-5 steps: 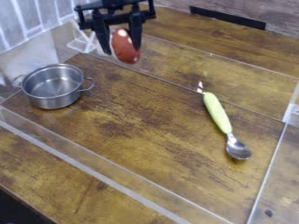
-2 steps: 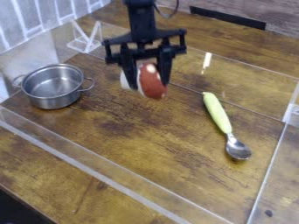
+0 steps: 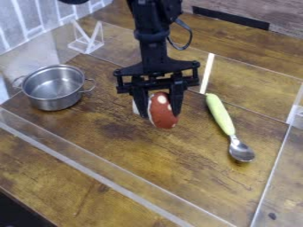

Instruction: Remove the mushroom from the silver pot and put it on the table

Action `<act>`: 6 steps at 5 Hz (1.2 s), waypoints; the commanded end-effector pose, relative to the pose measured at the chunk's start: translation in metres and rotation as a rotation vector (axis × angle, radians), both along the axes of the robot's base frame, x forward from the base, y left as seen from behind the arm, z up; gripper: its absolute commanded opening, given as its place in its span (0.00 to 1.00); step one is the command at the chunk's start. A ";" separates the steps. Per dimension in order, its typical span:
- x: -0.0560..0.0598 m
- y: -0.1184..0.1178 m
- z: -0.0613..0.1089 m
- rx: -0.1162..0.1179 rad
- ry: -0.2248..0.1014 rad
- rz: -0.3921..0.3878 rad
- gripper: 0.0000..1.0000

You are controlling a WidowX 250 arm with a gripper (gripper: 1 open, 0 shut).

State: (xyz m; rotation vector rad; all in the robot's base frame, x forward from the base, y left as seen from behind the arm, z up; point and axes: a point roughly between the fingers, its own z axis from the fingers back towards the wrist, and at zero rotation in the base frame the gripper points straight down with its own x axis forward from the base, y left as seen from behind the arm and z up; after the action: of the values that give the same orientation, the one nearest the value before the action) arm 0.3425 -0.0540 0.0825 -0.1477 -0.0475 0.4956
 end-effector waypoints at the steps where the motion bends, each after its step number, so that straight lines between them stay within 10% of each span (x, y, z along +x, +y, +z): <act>1: 0.004 -0.009 0.003 -0.004 -0.062 -0.052 0.00; 4: 0.017 0.002 -0.023 0.013 -0.062 -0.128 0.00; 5: 0.018 0.003 -0.017 0.016 -0.060 -0.119 1.00; 6: 0.019 0.005 -0.006 0.027 -0.072 -0.117 1.00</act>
State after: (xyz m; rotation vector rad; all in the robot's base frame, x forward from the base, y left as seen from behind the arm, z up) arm 0.3509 -0.0558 0.0478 -0.1204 -0.0304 0.3614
